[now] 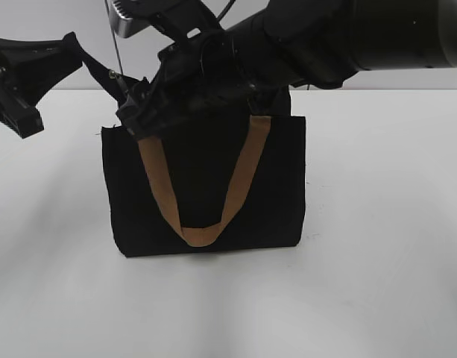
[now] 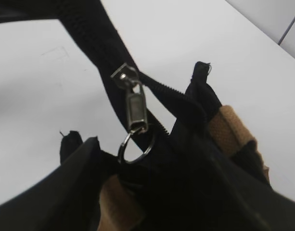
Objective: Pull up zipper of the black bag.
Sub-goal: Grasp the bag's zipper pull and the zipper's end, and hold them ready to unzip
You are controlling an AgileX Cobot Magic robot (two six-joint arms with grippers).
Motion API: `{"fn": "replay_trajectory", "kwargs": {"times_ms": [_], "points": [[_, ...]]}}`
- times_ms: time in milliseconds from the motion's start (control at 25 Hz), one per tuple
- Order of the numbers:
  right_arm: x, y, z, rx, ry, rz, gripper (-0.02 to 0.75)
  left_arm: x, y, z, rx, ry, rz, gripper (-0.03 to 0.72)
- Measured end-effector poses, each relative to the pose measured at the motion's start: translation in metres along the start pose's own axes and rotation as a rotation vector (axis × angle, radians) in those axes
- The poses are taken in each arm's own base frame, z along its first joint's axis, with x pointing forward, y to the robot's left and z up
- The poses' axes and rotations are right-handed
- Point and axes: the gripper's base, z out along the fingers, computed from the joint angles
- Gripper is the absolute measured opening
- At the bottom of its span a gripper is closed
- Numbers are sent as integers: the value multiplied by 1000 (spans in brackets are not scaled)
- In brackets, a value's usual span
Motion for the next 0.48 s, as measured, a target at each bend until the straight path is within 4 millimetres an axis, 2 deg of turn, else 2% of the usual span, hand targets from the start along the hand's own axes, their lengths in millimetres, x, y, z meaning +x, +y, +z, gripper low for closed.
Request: {"fn": "replay_trajectory", "kwargs": {"times_ms": [480], "points": [[0,-1,1,10,-4,2,202,2,1,0,-8,22,0,22]]}}
